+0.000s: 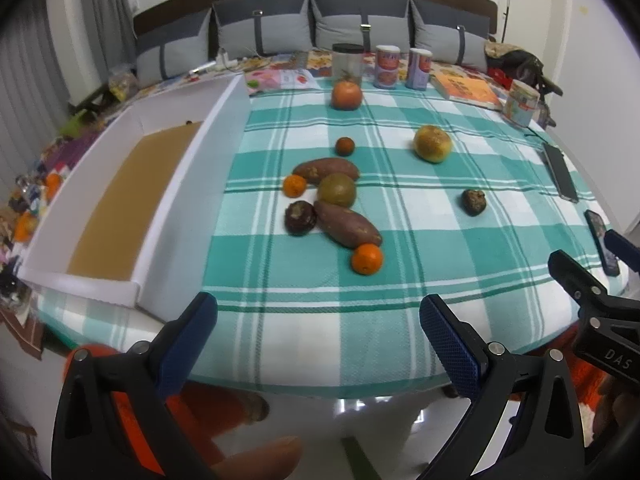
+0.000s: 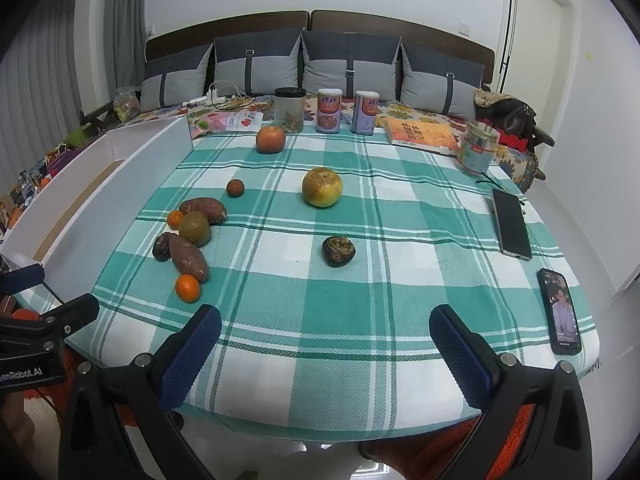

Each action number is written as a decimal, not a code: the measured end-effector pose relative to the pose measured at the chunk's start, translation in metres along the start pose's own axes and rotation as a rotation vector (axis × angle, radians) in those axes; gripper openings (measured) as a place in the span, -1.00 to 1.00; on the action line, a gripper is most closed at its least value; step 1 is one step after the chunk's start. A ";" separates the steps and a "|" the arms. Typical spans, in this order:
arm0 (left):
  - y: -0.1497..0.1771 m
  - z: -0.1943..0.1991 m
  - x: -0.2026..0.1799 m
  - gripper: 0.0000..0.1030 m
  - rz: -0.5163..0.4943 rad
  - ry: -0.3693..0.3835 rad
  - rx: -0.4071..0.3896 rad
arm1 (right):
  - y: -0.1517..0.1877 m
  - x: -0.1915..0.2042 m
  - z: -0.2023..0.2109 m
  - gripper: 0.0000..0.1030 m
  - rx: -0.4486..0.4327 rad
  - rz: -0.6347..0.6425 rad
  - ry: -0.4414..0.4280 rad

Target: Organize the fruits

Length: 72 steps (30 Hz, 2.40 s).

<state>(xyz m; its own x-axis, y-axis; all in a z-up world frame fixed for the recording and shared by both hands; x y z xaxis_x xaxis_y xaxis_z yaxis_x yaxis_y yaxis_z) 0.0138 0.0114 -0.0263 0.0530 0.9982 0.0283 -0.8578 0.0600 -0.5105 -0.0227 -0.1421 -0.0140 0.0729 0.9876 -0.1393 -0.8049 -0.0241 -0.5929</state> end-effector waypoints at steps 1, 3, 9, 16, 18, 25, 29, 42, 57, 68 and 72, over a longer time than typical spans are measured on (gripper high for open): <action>0.000 0.000 0.000 0.97 0.000 -0.001 -0.001 | 0.000 0.000 0.000 1.00 0.000 0.001 -0.001; 0.001 0.001 -0.001 0.97 -0.003 0.009 -0.003 | 0.000 0.001 0.001 1.00 -0.004 0.002 -0.002; 0.001 0.001 -0.004 0.97 -0.008 0.028 0.000 | -0.001 -0.001 0.002 1.00 -0.012 -0.016 -0.015; 0.001 -0.001 -0.002 0.97 0.006 0.016 0.009 | 0.000 0.001 -0.002 1.00 0.002 -0.010 -0.012; 0.002 -0.005 -0.001 0.97 0.009 0.010 0.022 | 0.000 0.002 -0.003 1.00 0.005 -0.005 -0.015; 0.003 -0.008 0.001 0.97 0.013 -0.008 0.038 | 0.001 0.004 -0.005 1.00 0.013 0.002 -0.020; 0.003 -0.007 0.002 0.97 0.017 -0.011 0.027 | 0.001 0.004 -0.005 1.00 0.011 -0.001 -0.021; 0.002 -0.007 0.006 0.97 0.031 -0.032 0.016 | 0.002 0.001 -0.010 1.00 0.021 -0.002 -0.021; 0.004 -0.012 0.004 0.97 0.026 -0.032 0.031 | 0.002 -0.002 -0.012 1.00 0.012 -0.017 -0.020; 0.006 -0.015 0.003 0.97 0.020 -0.027 0.048 | 0.003 0.000 -0.012 1.00 0.023 -0.014 -0.026; 0.006 -0.015 0.003 0.97 0.020 -0.033 0.053 | 0.004 0.000 -0.012 1.00 0.030 -0.015 -0.027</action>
<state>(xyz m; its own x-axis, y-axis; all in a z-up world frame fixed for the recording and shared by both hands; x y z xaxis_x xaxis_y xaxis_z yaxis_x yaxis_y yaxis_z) 0.0169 0.0151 -0.0423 0.0192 0.9987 0.0473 -0.8843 0.0390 -0.4652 -0.0185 -0.1438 -0.0256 0.0694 0.9916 -0.1094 -0.8211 -0.0055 -0.5707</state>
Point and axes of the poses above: each gripper's, at about its wrist camera, not at the fingertips, and z roughly against the way its jaws point, x to its left, y to its underside, the point moved 3 cm from there along -z, roughly the way its jaws point, and after that the axes turned 7 degrees about x, right-handed, at the moved point
